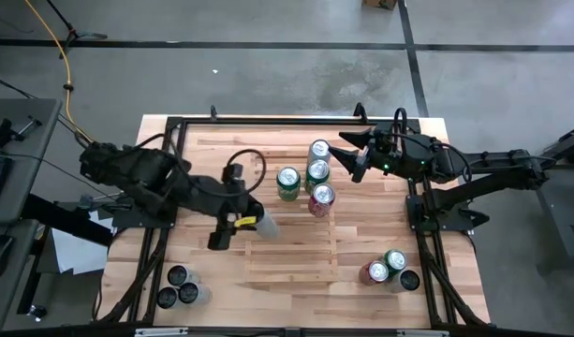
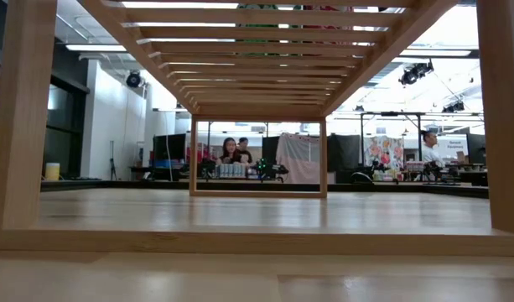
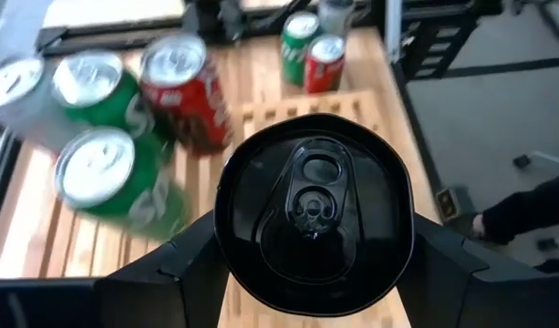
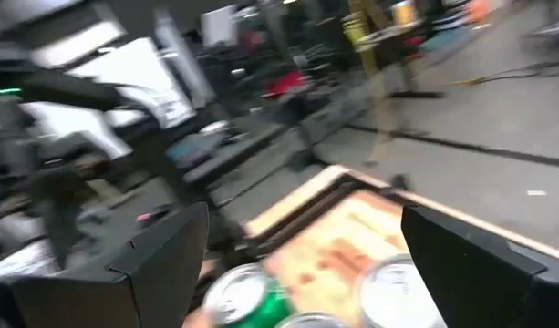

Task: Place canned beverage on shelf
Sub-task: Put the top white pink soda can on the shelf

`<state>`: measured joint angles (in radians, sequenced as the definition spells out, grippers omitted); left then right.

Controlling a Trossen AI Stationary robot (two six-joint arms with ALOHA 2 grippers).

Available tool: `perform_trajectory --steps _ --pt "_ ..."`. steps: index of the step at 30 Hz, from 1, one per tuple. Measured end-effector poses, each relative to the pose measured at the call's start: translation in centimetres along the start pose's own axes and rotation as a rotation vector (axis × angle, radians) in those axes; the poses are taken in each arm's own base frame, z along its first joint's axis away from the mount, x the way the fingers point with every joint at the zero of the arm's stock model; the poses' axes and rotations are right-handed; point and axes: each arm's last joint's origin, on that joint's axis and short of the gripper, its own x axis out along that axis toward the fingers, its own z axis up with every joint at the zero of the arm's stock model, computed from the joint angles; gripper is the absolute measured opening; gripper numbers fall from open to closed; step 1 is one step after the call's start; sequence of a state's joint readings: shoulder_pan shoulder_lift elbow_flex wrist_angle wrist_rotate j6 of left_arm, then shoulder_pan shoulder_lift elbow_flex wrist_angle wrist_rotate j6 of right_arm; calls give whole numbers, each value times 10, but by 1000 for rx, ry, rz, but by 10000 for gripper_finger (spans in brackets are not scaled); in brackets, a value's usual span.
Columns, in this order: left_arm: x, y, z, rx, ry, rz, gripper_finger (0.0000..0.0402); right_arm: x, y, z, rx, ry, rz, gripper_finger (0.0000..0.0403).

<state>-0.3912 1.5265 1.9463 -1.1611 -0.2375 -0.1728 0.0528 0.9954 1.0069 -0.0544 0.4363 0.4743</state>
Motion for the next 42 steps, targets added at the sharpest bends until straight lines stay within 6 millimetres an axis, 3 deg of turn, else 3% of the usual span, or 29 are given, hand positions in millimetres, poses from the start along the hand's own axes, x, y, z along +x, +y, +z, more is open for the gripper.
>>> perform_trajectory --steps 6,12,20,27,35,42 --pt "-8 2 14 32 -55 -19 231 -6 21 3 23 43 354 349" --pt "-19 14 22 -33 -117 100 231 -9 54 -1 -105 110 451 349" --pt "-20 30 25 -173 -137 160 231 21 101 13 -420 227 296 349" --pt "-19 38 26 -300 -162 212 231 44 127 29 -487 260 217 349" --pt "-21 32 29 -156 -182 185 231 70 141 13 -525 336 209 349" --pt "-22 23 32 -19 -205 156 231 76 146 9 -507 331 250 349"
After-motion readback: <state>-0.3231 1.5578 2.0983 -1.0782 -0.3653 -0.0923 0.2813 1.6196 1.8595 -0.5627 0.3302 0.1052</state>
